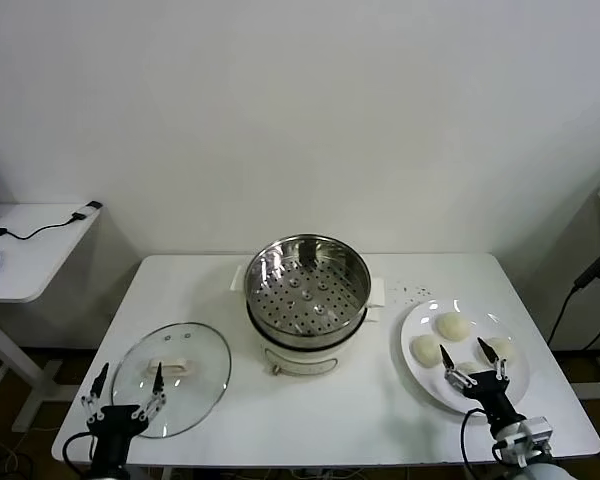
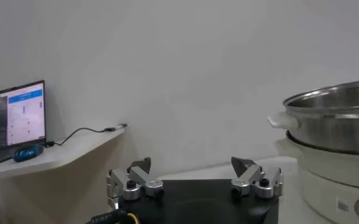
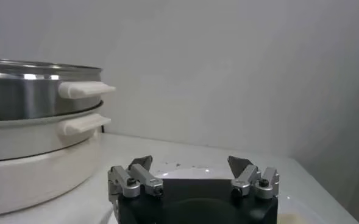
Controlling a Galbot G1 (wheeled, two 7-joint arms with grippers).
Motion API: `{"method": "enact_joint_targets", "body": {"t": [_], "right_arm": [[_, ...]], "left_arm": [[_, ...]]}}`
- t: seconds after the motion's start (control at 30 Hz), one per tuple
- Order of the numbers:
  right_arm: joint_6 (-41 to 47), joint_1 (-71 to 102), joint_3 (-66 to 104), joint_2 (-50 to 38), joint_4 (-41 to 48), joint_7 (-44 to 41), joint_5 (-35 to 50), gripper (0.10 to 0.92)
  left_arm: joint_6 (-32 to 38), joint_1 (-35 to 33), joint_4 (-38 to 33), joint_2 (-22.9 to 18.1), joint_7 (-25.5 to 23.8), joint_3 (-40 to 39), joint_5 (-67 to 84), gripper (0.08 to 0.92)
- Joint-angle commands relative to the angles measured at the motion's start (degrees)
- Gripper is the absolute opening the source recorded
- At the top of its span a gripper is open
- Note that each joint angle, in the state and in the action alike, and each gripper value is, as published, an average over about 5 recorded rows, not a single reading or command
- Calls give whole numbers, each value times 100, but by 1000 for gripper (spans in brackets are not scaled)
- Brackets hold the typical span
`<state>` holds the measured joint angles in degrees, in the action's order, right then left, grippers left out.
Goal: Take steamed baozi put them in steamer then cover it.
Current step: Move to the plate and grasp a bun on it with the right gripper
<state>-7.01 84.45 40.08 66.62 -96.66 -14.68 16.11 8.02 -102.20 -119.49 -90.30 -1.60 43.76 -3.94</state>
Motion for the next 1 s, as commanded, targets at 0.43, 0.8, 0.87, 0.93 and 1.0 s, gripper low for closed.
{"method": "enact_joint_targets", "body": {"t": [0.43, 0.8, 0.87, 0.93, 1.0], "right_arm": [[1775, -1577, -723, -3233, 590, -2372, -1048, 823], [1882, -5115, -4146, -4478, 2151, -4392, -1773, 823], [1796, -5798, -4852, -4420, 2428, -4592, -1895, 823], [1713, -6457, -5596, -4286, 2678, -4736, -1999, 823], [1635, -6987, -6184, -4107, 2933, -4838, -2118, 823]], "left_arm": [[-162, 76, -94, 86, 100, -49, -113, 823], [-188, 139, -99, 180, 100, -55, -93, 823], [-195, 151, -96, 192, 99, -67, -93, 823], [-204, 162, -88, 203, 99, -76, -93, 823], [-211, 175, -79, 218, 97, -84, -93, 823]]}}
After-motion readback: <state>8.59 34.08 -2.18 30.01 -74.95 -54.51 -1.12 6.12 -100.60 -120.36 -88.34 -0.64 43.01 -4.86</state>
